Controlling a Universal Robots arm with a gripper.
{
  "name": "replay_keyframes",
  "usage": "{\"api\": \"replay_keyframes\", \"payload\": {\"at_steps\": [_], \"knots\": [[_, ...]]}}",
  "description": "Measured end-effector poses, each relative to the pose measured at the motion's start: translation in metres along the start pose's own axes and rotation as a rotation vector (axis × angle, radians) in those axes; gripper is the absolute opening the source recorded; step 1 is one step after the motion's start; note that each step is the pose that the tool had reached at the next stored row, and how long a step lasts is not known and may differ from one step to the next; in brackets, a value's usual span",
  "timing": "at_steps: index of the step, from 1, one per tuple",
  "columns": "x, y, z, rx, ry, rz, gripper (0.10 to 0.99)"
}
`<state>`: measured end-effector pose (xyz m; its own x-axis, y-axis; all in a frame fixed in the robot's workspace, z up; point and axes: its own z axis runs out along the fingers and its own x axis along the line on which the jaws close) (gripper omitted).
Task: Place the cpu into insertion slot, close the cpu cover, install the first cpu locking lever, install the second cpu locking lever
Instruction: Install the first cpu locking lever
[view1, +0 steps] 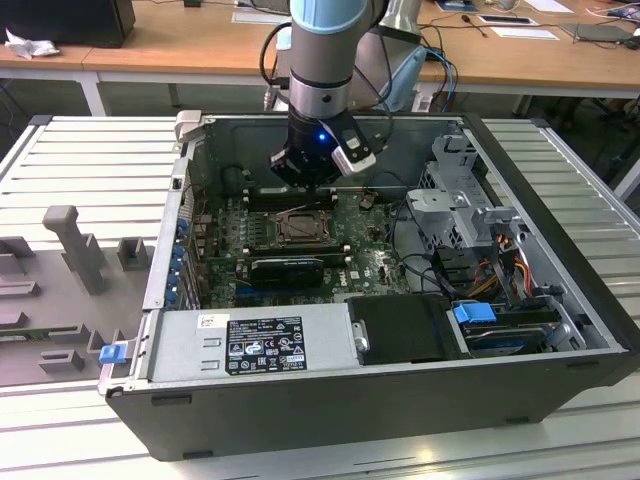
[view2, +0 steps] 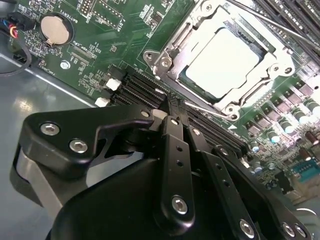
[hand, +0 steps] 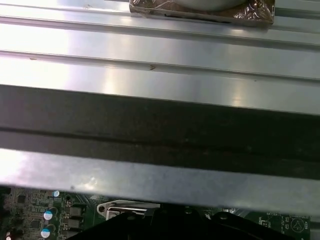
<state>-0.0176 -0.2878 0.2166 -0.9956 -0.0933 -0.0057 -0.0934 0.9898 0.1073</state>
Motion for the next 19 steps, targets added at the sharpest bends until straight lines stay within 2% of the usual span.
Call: {"api": "replay_keyframes", "payload": {"at_steps": [8,13,19], "knots": [[-0.0007,-0.0013,0.0111,0.0,0.0005,-0.004,0.106],[-0.0008,-0.0015,0.0128,0.005,0.0012,-0.004,0.106],[-0.0008,-0.0016,0.0132,0.016,0.002,-0.004,0.106]]}}
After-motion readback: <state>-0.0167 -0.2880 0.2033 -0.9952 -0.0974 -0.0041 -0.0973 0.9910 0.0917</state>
